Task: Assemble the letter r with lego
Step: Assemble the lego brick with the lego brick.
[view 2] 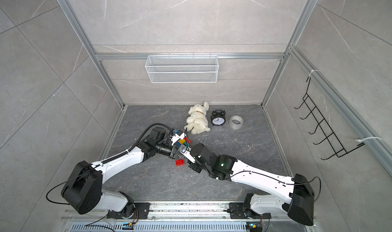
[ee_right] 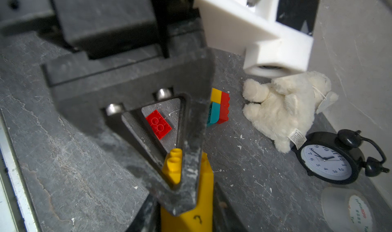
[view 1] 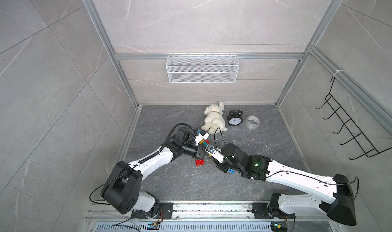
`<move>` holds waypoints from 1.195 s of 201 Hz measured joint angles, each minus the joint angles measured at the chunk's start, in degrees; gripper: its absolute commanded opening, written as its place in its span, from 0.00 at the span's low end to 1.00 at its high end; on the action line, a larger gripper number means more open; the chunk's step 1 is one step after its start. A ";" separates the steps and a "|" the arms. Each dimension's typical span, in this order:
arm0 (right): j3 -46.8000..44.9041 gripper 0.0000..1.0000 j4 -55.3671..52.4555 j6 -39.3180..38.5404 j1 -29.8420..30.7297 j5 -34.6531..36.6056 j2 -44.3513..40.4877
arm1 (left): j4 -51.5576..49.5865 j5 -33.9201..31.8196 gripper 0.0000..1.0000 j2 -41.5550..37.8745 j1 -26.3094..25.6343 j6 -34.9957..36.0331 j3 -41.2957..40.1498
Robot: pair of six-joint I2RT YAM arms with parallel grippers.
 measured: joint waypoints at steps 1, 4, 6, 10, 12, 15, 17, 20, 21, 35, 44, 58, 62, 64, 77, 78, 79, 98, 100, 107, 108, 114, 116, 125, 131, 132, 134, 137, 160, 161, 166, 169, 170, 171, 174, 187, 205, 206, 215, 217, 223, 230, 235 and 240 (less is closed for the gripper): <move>-0.02 0.45 0.02 -0.02 -0.04 -0.02 -0.02 | -0.07 -0.04 0.15 0.00 0.00 0.04 0.07; -0.07 0.46 0.13 -0.11 -0.13 -0.09 -0.13 | -0.33 -0.26 0.14 0.00 0.00 0.20 0.22; -0.13 0.47 0.20 0.15 -0.22 -0.07 -0.24 | -0.52 -0.50 0.14 0.00 0.00 0.31 0.37; -0.20 0.49 0.35 0.04 -0.35 -0.20 -0.39 | -1.01 -0.96 0.13 0.00 -0.02 0.44 0.61; -0.26 0.50 0.44 0.22 -0.44 -0.20 -0.55 | -1.25 -1.18 0.13 0.00 -0.04 0.55 0.72; -0.37 0.51 0.61 0.31 -0.59 -0.24 -0.79 | -1.55 -1.42 0.12 0.00 -0.04 0.70 0.90; -0.42 0.52 0.68 0.20 -0.63 -0.26 -0.90 | -1.73 -1.57 0.12 0.00 -0.04 0.74 0.96; -0.52 0.52 0.79 0.52 -0.76 -0.22 -1.18 | -1.99 -1.95 0.11 0.00 -0.02 1.01 1.11; -0.59 0.52 0.83 0.59 -0.85 -0.24 -1.33 | -2.14 -2.23 0.10 0.00 -0.02 1.07 1.18; -1.68 0.55 1.46 1.25 -1.66 -0.24 -3.28 | -3.96 -4.70 0.09 -0.02 0.02 1.97 1.99; -2.93 0.56 1.97 1.53 -2.49 -0.26 -5.22 | -5.84 -7.02 0.06 -0.02 0.02 2.84 2.73; -5.33 0.57 2.51 2.62 -4.59 -0.31 -9.09 | -9.81 -13.09 0.06 -0.07 0.00 4.50 4.55; -5.99 0.57 2.71 3.08 -5.35 -0.33 -10.23 | -11.13 -15.37 0.06 -0.09 0.00 5.03 5.25; -6.36 0.57 2.80 3.17 -5.77 -0.33 -10.84 | -11.52 -16.15 0.06 -0.09 -0.02 5.14 5.44; -8.24 0.59 3.72 4.61 -8.35 0.11 -14.45 | -14.56 -22.86 0.06 -0.28 -0.48 6.69 7.04; -8.41 0.59 3.85 4.76 -8.59 0.28 -14.80 | -14.69 -23.26 0.06 -0.31 -0.50 6.78 7.10; -8.52 0.59 3.96 4.85 -8.72 0.31 -14.97 | -14.99 -23.96 0.06 -0.35 -0.61 6.97 7.26; -10.16 0.61 5.86 7.17 -11.13 3.26 -18.34 | -18.25 -33.44 0.06 -0.35 -2.97 9.38 9.27; -10.23 0.61 6.05 7.37 -11.28 3.54 -18.47 | -18.67 -34.42 0.06 -0.24 -3.50 9.81 9.62; -10.56 0.61 6.78 8.17 -11.89 4.87 -18.84 | -19.89 -37.29 0.07 0.13 -5.07 10.84 10.75; -10.58 0.61 6.86 8.31 -11.96 5.03 -18.86 | -20.13 -37.86 0.07 0.26 -5.44 11.06 11.06; -10.71 0.61 7.37 8.87 -12.37 5.84 -18.84 | -21.18 -39.87 0.08 0.92 -6.84 11.93 12.41; -10.78 0.61 7.56 9.11 -12.52 6.10 -18.82 | -21.44 -40.41 0.08 1.11 -7.15 12.11 12.81; -10.93 0.61 8.26 9.90 -12.96 6.95 -18.49 | -22.56 -42.75 0.10 2.69 -8.85 13.35 15.15; -10.97 0.61 8.57 10.45 -13.09 7.52 -18.10 | -23.26 -44.13 0.10 4.04 -9.88 14.27 16.72; -10.97 0.61 8.63 10.47 -13.11 7.61 -18.05 | -23.47 -44.52 0.10 4.35 -10.10 14.45 17.16; -10.99 0.61 8.76 10.62 -13.16 7.80 -17.90 | -23.80 -44.76 0.10 4.76 -10.32 14.71 17.64; -11.02 0.61 8.96 10.82 -13.22 8.00 -17.66 | -24.44 -45.35 0.11 5.57 -10.71 15.13 18.56; -11.80 0.61 11.34 12.15 -13.46 10.34 -16.00 | -29.27 -49.92 0.11 12.13 -12.61 17.53 25.35; -11.85 0.61 11.39 12.20 -13.49 10.43 -15.93 | -29.42 -50.16 0.11 12.37 -12.66 17.59 25.53; -12.11 0.61 11.80 12.44 -13.62 10.99 -15.67 | -30.53 -51.10 0.11 13.73 -12.94 17.97 26.77; -12.28 0.61 12.07 12.72 -13.77 11.47 -15.43 | -31.08 -51.76 0.11 14.49 -13.14 18.12 27.39; -12.33 0.61 12.15 12.76 -13.79 11.56 -15.41 | -31.28 -51.95 0.11 14.67 -13.18 18.16 27.54; -12.35 0.61 12.22 12.76 -13.81 11.67 -15.39 | -31.47 -52.09 0.11 14.82 -13.22 18.21 27.71; -12.50 0.61 12.50 12.92 -13.92 12.07 -15.21 | -32.00 -52.59 0.11 15.65 -13.42 18.32 28.28; -13.00 0.62 13.35 13.44 -14.60 13.81 -14.71 | -33.83 -54.53 0.11 17.92 -14.10 18.73 29.64; -13.11 0.62 14.38 14.47 -15.78 15.76 -14.29 | -35.85 -56.30 0.10 20.35 -14.97 19.19 30.58; -13.11 0.62 14.45 14.56 -15.87 15.91 -14.27 | -36.00 -56.48 0.10 20.46 -15.06 19.21 30.64; -13.11 0.62 14.84 15.02 -16.44 16.76 -14.12 | -36.83 -57.11 0.10 21.42 -15.54 19.32 31.08; -13.11 0.62 14.93 15.15 -16.59 16.90 -14.08 | -37.03 -57.27 0.10 21.62 -15.69 19.34 31.21; -13.11 0.62 15.13 15.43 -16.94 17.22 -13.99 | -37.53 -57.79 0.10 22.25 -16.02 19.37 31.58; -13.11 0.62 15.26 15.78 -17.29 17.55 -13.90 | -37.73 -58.14 0.09 22.82 -16.35 19.37 31.82; -13.11 0.62 15.32 15.96 -17.55 17.66 -13.88 | -37.86 -58.36 0.08 23.17 -16.52 19.37 31.98; -13.11 0.62 15.43 16.09 -17.77 17.81 -13.79 | -37.88 -58.49 0.08 23.37 -16.74 19.34 32.04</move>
